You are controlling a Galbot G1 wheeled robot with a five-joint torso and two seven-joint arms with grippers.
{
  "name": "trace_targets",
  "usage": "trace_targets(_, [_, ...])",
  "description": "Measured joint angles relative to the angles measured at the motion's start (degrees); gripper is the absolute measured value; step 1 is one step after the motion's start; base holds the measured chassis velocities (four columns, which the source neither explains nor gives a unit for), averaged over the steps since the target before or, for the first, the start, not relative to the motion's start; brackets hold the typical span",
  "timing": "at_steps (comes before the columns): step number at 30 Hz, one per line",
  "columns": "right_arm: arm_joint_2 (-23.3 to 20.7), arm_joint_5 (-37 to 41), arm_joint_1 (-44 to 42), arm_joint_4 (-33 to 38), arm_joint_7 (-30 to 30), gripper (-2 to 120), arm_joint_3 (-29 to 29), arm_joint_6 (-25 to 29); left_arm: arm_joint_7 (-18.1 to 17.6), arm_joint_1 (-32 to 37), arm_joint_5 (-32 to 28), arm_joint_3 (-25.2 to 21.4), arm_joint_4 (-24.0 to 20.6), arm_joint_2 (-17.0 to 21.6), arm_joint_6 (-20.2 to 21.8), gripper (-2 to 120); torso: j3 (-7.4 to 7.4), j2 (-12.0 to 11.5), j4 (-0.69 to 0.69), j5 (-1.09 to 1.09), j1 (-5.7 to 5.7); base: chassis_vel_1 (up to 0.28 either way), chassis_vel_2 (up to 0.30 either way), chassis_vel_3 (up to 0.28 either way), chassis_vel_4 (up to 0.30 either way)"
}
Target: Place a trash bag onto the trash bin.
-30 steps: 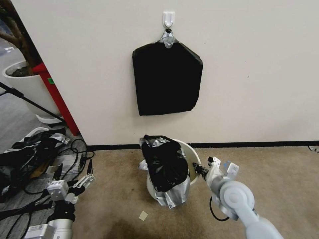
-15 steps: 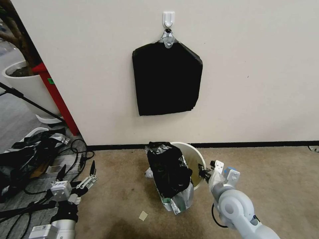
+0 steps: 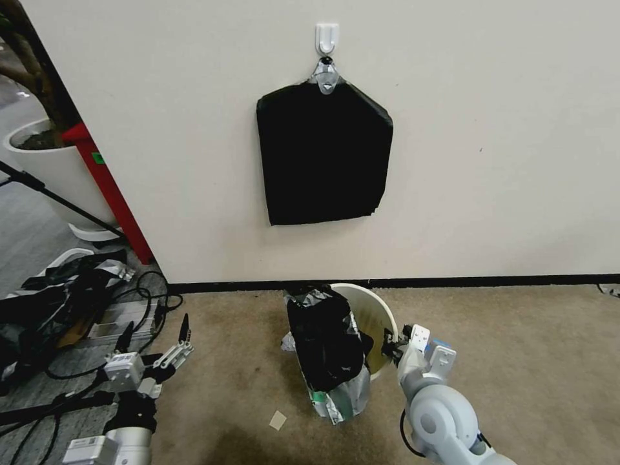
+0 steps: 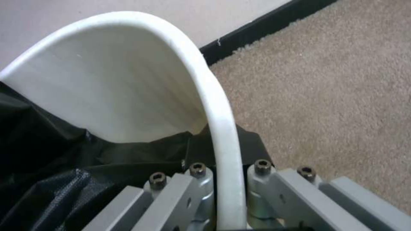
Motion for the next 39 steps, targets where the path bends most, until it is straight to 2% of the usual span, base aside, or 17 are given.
trace_targets(2, [0.0,0.0,0.0,0.2,0.0,7,0.0,0.0,0.0,-0.1,0.1,0.2,0.0,-0.1,0.0,100,0.00,0.0,0.00,0.02,0.00,0.000,0.000,0.000,0.000])
trace_targets(4, [-0.1,0.1,-0.1,1.4,0.1,18,-0.2,-0.2,0.0,-0.3,0.6,0.8,0.0,-0.3,0.0,100,0.01,0.0,0.03,0.05,0.00,0.000,0.000,0.000,0.000])
trace_targets(8, [-0.5,0.1,-0.3,2.6,0.2,26,0.0,-0.4,0.0,-0.3,0.8,1.2,0.0,-0.3,0.0,100,0.01,0.0,0.04,0.06,0.00,0.000,0.000,0.000,0.000])
trace_targets(11, [-1.6,-0.5,-1.1,5.4,0.1,43,1.1,-0.5,-0.1,-0.3,1.0,1.8,0.0,-0.4,0.0,100,0.01,0.0,0.03,0.04,0.00,0.000,0.000,0.000,0.000])
trace_targets(13, [-2.0,-0.8,-1.3,6.4,0.0,46,1.5,-0.5,-0.1,-0.3,1.1,1.9,0.1,-0.4,0.0,100,0.01,0.0,0.02,0.03,0.00,0.000,0.000,0.000,0.000])
trace_targets(15, [-3.3,-1.6,-1.9,9.2,-0.4,58,2.8,-0.6,-0.1,-0.3,1.3,2.3,0.1,-0.4,0.0,100,0.01,0.0,0.02,0.02,0.00,0.000,0.000,0.000,0.000])
trace_targets(17, [-3.9,-1.8,-2.1,10.2,-0.6,61,3.3,-0.6,-0.1,-0.3,1.3,2.4,0.1,-0.4,0.0,100,0.01,0.0,0.02,0.02,0.00,0.000,0.000,0.000,0.000])
trace_targets(20, [-6.4,-2.9,-2.4,14.4,-2.7,75,5.3,-0.6,-0.1,0.0,1.7,3.0,0.0,-0.5,-0.1,100,0.01,0.0,0.01,0.01,0.00,0.000,0.000,0.000,0.000])
trace_targets(21, [-6.4,-2.9,-2.4,14.4,-2.7,75,5.3,-0.6,-0.1,0.0,1.7,3.0,0.0,-0.5,-0.1,100,0.01,0.0,0.01,0.01,0.00,0.000,0.000,0.000,0.000])
trace_targets(22, [-8.1,-1.8,-1.9,16.3,-5.5,83,6.1,-1.0,-0.2,0.3,2.1,3.4,-0.3,-0.5,-0.1,100,0.01,0.0,0.01,0.02,0.00,0.000,0.000,0.000,0.000])
trace_targets(23, [-8.1,-1.8,-1.9,16.3,-5.5,83,6.1,-1.0,-0.2,0.3,2.1,3.4,-0.3,-0.5,-0.1,100,0.01,0.0,0.01,0.02,0.00,0.000,0.000,0.000,0.000])
trace_targets(25, [-11.2,4.4,-0.1,18.0,-11.6,93,7.6,-4.3,-0.2,0.8,3.0,4.2,-0.5,-0.6,-0.1,100,0.01,0.0,0.01,0.00,0.00,0.000,0.000,0.000,0.000])
trace_targets(26, [-11.2,4.4,-0.1,18.0,-11.6,93,7.6,-4.3,-0.2,0.8,3.0,4.2,-0.5,-0.6,-0.1,100,0.01,0.0,0.01,0.00,0.00,0.000,0.000,0.000,0.000])
trace_targets(28, [-13.2,11.5,3.0,17.4,-15.7,99,7.7,-8.5,-0.3,1.3,3.6,4.9,-0.9,-0.8,-0.1,100,0.01,0.0,0.01,0.02,0.00,0.000,0.000,0.000,0.000])
trace_targets(32, [-14.4,18.4,7.8,14.8,-17.4,100,5.5,-13.4,-0.4,2.2,4.7,6.0,-1.7,-0.9,0.2,100,0.01,0.0,0.02,0.02,0.00,0.000,0.000,0.000,0.000])
trace_targets(37, [-14.2,19.6,11.6,11.6,-17.4,100,1.6,-15.8,-0.7,2.8,5.7,7.2,-2.5,-1.0,1.1,100,0.01,0.0,0.02,0.02,0.00,0.000,0.000,0.000,0.000])
trace_targets(39, [-13.8,18.8,13.2,9.4,-16.3,95,-0.7,-16.5,-1.1,2.9,6.5,8.2,-3.3,-1.0,1.8,100,0.01,0.0,0.02,0.02,0.00,0.000,0.000,0.000,0.000])
